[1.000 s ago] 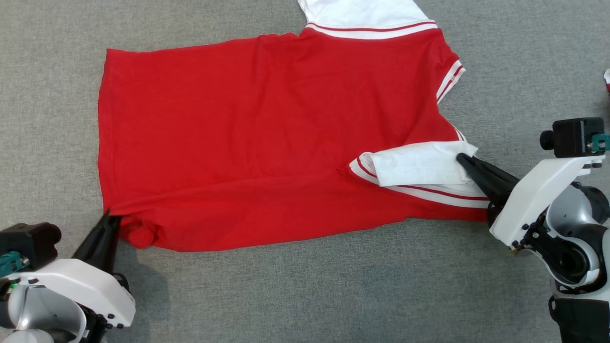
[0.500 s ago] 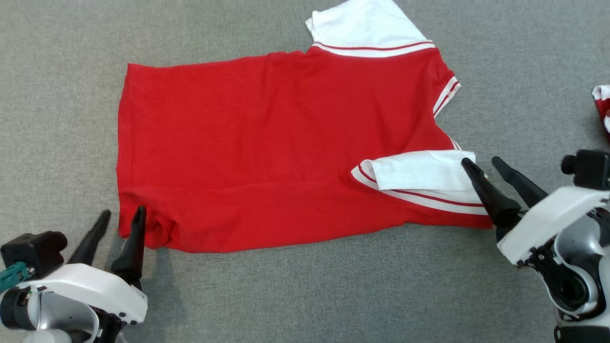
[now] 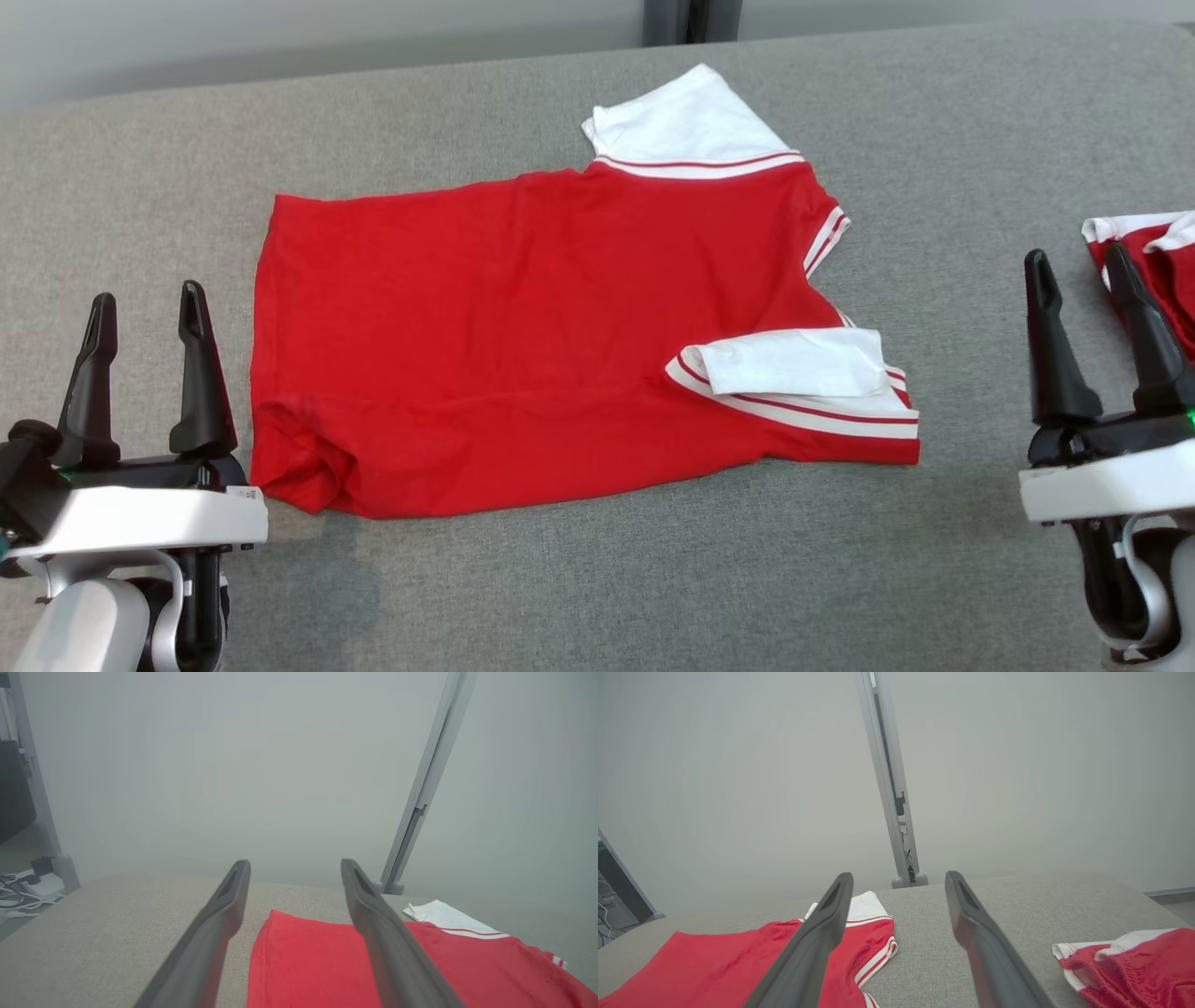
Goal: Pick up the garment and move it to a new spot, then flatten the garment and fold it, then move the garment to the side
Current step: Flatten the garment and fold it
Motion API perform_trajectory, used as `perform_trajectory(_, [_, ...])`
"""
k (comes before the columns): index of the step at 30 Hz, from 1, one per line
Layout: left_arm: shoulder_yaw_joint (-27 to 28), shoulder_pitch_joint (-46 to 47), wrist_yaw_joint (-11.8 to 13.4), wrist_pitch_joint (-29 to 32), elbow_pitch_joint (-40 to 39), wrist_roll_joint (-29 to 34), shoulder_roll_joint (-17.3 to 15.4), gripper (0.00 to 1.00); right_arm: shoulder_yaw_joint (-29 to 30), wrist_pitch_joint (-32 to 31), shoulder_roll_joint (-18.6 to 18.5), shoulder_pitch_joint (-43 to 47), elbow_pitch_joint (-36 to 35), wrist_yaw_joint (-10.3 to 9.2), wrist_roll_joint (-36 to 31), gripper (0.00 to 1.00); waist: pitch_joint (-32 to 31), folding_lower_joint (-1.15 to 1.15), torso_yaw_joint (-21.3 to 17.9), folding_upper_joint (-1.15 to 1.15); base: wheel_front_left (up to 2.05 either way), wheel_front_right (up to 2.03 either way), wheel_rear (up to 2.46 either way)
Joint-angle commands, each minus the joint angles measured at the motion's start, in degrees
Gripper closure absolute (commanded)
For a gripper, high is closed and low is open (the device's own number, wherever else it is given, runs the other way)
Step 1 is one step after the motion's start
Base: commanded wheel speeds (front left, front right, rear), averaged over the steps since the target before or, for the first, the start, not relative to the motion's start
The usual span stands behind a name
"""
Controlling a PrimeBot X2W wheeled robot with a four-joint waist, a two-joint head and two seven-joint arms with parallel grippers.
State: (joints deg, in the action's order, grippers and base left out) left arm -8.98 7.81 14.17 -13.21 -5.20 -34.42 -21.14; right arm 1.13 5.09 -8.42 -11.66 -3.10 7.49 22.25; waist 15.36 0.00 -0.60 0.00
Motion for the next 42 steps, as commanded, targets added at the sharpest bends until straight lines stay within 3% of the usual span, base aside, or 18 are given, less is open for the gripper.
perform_trajectory(1, [0.2,0.8,0.1,-0.4,0.5,0.8,-0.1,0.00,-0.3,1.3,-0.4,0.6,0.2,0.00,-0.9,0.00,-0.7,0.00,-0.3,0.00,0.00,0.00,0.00])
perform_trajectory(8, [-0.2,-1.5,-0.7,-1.9,3.7,5.4,1.3,0.00,-2.5,7.8,-0.4,3.1,3.1,0.00,-5.9,0.00,-3.2,0.00,-0.8,0.00,0.00,0.00,0.00])
perform_trajectory(24, [0.0,-2.2,-2.7,-2.0,5.9,8.4,2.7,0.00,-2.6,8.9,-0.5,3.4,5.6,-0.01,-6.2,0.00,-3.5,0.00,0.2,0.00,0.00,0.00,0.00])
perform_trajectory(31, [-2.4,-2.4,-5.0,-1.4,10.9,7.5,3.8,0.00,-3.9,6.9,-0.4,4.7,8.3,0.00,-6.3,0.00,-2.1,0.00,1.1,0.00,0.00,0.00,0.00])
perform_trajectory(42, [-6.1,-1.2,-11.0,-1.7,26.1,5.7,6.6,0.00,-7.0,5.8,0.5,5.4,16.9,-0.01,-4.5,0.00,1.6,0.00,1.6,0.00,0.00,0.00,0.00])
